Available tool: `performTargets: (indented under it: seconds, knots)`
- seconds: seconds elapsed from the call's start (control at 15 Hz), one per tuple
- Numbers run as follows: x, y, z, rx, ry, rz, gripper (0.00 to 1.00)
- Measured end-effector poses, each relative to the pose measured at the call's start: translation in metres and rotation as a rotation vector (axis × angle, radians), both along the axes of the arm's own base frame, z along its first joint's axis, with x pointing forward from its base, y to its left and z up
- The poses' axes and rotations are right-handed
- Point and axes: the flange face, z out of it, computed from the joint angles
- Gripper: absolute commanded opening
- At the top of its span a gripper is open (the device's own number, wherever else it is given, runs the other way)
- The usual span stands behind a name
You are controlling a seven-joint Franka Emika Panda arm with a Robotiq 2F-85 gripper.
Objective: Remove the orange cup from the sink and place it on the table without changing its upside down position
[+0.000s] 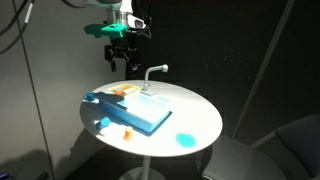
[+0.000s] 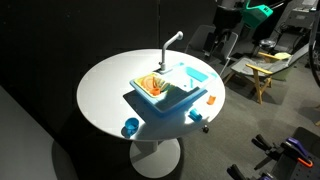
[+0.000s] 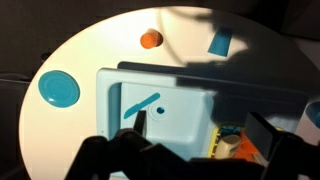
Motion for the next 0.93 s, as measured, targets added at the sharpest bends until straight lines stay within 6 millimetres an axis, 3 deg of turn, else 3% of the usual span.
performTargets:
  seconds: [0.4,0.93]
  knots:
    - [0.0047,0.0033,0.0004,0.043,-0.037,-0.143,1.0]
    - [0.0005,0.0092,0.0018,0.062,0.026,-0.164,1.0]
